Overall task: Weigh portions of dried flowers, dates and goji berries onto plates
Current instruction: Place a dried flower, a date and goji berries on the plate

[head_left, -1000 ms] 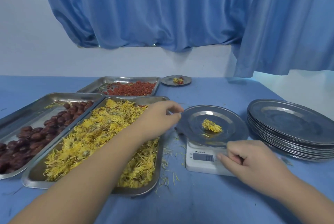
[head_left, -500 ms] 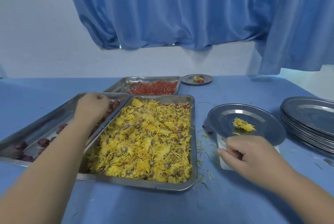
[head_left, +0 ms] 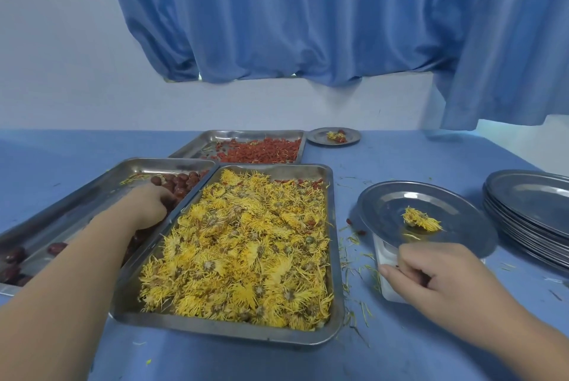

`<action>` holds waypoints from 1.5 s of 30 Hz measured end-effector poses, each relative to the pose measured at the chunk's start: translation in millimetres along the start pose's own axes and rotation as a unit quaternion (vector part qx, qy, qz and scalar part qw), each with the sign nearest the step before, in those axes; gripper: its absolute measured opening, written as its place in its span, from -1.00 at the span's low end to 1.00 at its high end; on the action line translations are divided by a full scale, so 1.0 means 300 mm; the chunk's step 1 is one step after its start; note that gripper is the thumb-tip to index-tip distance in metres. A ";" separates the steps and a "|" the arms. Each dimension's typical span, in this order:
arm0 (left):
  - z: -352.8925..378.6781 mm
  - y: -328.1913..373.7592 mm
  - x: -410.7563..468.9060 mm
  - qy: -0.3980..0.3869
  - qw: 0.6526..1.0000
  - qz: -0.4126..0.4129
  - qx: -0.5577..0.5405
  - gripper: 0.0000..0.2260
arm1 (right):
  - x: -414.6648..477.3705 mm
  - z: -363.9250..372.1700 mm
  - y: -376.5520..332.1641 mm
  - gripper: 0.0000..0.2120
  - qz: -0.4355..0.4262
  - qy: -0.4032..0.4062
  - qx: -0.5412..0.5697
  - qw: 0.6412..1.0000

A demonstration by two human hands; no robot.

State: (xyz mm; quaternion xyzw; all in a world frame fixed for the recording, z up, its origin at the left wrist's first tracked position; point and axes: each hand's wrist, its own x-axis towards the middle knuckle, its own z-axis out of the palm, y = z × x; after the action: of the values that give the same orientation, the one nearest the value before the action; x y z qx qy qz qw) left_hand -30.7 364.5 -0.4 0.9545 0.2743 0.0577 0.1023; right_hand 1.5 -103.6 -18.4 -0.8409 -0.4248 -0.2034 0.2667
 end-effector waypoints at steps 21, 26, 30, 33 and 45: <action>-0.001 -0.019 -0.021 0.066 0.997 -0.033 -0.040 -0.66 | -0.008 -0.012 0.007 -0.47 0.020 0.011 0.037 0.999; -0.006 0.035 -0.057 0.138 0.981 -0.022 -0.138 -0.78 | -0.006 -0.015 0.007 -0.46 0.020 0.015 0.037 0.999; -0.041 0.190 -0.111 0.182 0.945 0.055 -0.265 -0.86 | -0.005 -0.019 0.008 -0.47 0.022 0.020 0.038 0.999; -0.050 0.340 -0.153 0.128 0.926 0.121 -0.334 -0.90 | -0.005 -0.028 0.014 -0.52 0.035 0.027 0.049 0.998; 0.066 0.880 -0.285 -0.046 0.894 0.389 -0.220 -0.79 | 0.009 -0.096 0.110 -0.56 0.171 0.164 0.188 0.953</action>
State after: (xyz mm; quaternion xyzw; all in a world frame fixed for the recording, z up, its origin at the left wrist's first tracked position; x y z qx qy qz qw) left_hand 35.6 96.6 35.6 0.9396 -0.1432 0.1074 0.2917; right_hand 26.9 -136.2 -3.7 -0.7905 -0.2554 -0.2062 0.5170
